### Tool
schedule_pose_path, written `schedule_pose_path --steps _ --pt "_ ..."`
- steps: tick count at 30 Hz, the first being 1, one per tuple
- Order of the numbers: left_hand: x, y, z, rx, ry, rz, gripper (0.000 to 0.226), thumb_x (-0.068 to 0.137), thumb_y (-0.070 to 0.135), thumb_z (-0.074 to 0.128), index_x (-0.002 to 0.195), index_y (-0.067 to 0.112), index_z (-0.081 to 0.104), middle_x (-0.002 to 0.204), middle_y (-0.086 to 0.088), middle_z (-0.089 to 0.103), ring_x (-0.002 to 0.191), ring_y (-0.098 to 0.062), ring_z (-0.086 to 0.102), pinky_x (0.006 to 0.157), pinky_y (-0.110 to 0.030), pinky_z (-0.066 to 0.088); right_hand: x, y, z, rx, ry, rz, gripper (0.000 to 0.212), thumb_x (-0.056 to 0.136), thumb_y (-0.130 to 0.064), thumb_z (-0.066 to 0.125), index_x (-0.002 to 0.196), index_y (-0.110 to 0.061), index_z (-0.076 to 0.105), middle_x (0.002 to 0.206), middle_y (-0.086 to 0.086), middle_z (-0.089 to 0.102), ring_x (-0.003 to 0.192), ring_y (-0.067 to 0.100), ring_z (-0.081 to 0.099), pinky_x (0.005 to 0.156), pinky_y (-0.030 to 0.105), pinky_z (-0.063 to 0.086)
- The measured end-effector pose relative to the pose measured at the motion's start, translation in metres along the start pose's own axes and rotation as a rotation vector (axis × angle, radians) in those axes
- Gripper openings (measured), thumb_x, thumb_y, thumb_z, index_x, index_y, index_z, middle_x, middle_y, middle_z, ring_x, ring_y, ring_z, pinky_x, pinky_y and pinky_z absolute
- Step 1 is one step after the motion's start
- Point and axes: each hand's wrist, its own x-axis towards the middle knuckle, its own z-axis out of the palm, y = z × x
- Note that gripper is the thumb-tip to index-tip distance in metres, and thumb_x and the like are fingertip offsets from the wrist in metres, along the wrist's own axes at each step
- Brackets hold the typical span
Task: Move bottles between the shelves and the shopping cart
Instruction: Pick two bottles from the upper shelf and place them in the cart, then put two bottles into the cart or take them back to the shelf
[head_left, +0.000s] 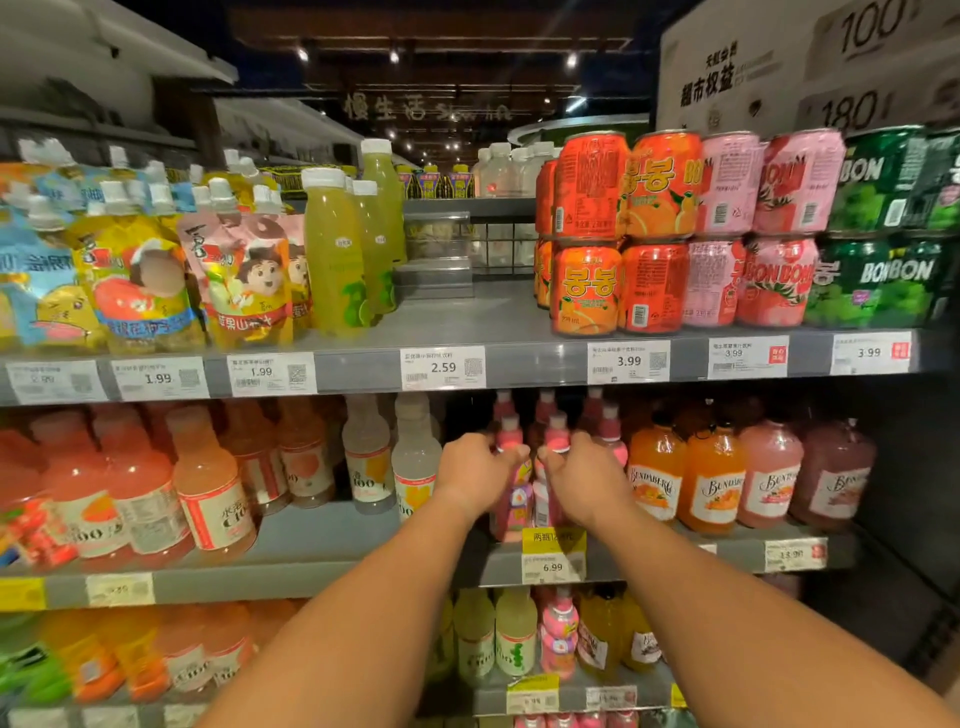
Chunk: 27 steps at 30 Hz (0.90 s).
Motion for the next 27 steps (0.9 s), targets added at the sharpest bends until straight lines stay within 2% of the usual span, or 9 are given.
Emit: schedule_pose_path --steps 5,9,12,14,17,21,24,27 --pt "-0.004 -0.003 0.003 -0.072 -0.041 -0.048 0.041 0.086 0.055 0.063 0.093 0.015 0.069 0.093 -0.004 0.07 0.089 -0.024 0.063 0.071 -0.027 0.04 -0.002 0.001 0.004 0.07 0.007 0.043 0.043 0.095 -0.047 0.05 0.108 -0.007 0.053 0.108 0.017 0.065 0.101 0.036 0.06 0.07 0.033 0.037" --pt "-0.015 -0.011 0.005 -0.086 -0.003 -0.081 0.062 0.082 0.058 0.067 0.119 0.009 0.062 0.118 -0.009 0.067 0.109 -0.03 0.062 0.081 -0.028 0.043 -0.014 -0.002 0.003 0.111 0.073 0.045 0.043 0.092 -0.048 0.056 0.108 -0.008 0.051 0.104 0.016 0.066 0.097 0.035 0.061 0.067 0.031 0.036" --pt "-0.034 -0.019 0.005 -0.07 0.067 -0.091 0.075 0.082 0.06 0.066 0.136 0.01 0.053 0.131 -0.008 0.062 0.12 -0.028 0.058 0.09 -0.03 0.044 -0.034 -0.007 0.0 0.131 0.182 0.005 0.043 0.092 -0.044 0.057 0.113 -0.007 0.052 0.103 0.013 0.065 0.094 0.032 0.062 0.068 0.033 0.044" --pt "-0.05 -0.028 0.002 -0.052 0.082 -0.085 0.074 0.084 0.058 0.065 0.141 0.013 0.05 0.137 -0.007 0.059 0.127 -0.027 0.054 0.1 -0.032 0.044 -0.053 -0.013 -0.002 0.117 0.246 -0.022 0.04 0.092 -0.043 0.056 0.11 -0.008 0.053 0.103 0.012 0.063 0.093 0.032 0.061 0.074 0.037 0.051" --pt "-0.077 -0.052 -0.013 -0.085 0.081 -0.099 0.071 0.085 0.058 0.065 0.14 0.016 0.051 0.138 -0.006 0.059 0.126 -0.026 0.055 0.104 -0.035 0.044 -0.081 -0.026 0.0 0.061 0.272 -0.008 0.038 0.092 -0.041 0.056 0.106 -0.005 0.054 0.103 0.016 0.061 0.093 0.034 0.059 0.077 0.042 0.051" --pt "-0.119 -0.106 -0.061 -0.046 0.097 -0.15 0.07 0.083 0.062 0.063 0.138 0.018 0.054 0.131 -0.004 0.063 0.12 -0.025 0.058 0.097 -0.032 0.045 -0.131 -0.071 0.026 0.061 0.21 -0.023 0.039 0.09 -0.039 0.059 0.107 -0.003 0.056 0.105 0.021 0.064 0.099 0.039 0.06 0.078 0.042 0.048" --pt "-0.16 -0.164 -0.118 0.019 0.148 -0.23 0.071 0.083 0.063 0.061 0.138 0.019 0.053 0.132 -0.005 0.062 0.122 -0.027 0.057 0.098 -0.035 0.045 -0.18 -0.125 0.065 0.038 0.076 -0.053 0.05 0.088 -0.042 0.062 0.115 -0.001 0.055 0.113 0.021 0.061 0.109 0.039 0.056 0.088 0.042 0.047" --pt "-0.21 -0.233 -0.186 0.037 0.233 -0.307 0.062 0.083 0.061 0.064 0.128 0.02 0.059 0.123 -0.004 0.067 0.115 -0.027 0.06 0.093 -0.034 0.049 -0.24 -0.194 0.113 0.087 -0.061 -0.094 0.05 0.086 -0.047 0.061 0.113 -0.005 0.055 0.112 0.016 0.061 0.106 0.036 0.057 0.088 0.042 0.049"
